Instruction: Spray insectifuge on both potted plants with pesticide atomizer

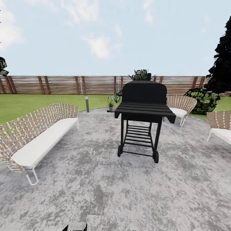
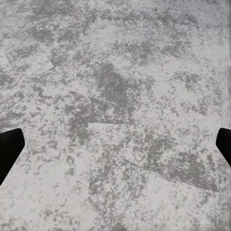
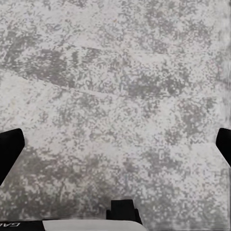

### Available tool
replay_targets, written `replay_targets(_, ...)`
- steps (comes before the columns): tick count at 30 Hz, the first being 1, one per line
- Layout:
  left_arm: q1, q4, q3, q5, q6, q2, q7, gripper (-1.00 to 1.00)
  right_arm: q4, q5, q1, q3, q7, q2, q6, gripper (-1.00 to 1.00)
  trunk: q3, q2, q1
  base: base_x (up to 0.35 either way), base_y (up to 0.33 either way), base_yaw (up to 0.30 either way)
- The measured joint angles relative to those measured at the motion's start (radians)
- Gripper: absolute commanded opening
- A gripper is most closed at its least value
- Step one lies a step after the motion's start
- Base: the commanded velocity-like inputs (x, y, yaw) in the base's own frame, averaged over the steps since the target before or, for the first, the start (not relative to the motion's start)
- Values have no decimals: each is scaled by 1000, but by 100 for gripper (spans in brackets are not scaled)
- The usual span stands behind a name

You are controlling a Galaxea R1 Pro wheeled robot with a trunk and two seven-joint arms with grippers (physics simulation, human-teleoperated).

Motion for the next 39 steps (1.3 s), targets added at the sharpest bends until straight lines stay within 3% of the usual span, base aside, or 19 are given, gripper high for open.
replay_targets(19, 0, 0, 0, 1, 0, -1, 0, 100, 0, 0, 0, -1, -1, 0, -1, 100, 3, 0, 0, -295, 63, -52)
replay_targets(29, 0, 0, 1, 2, 0, 0, 0, 100, 0, 0, 0, -1, 0, 0, -2, 100, 4, 0, 0, -140, 208, -2)
replay_targets(39, 0, 0, 1, 2, 0, 0, 0, 100, 0, 0, 0, -1, 0, 0, 0, 100, 8, 0, 0, -125, 154, -208)
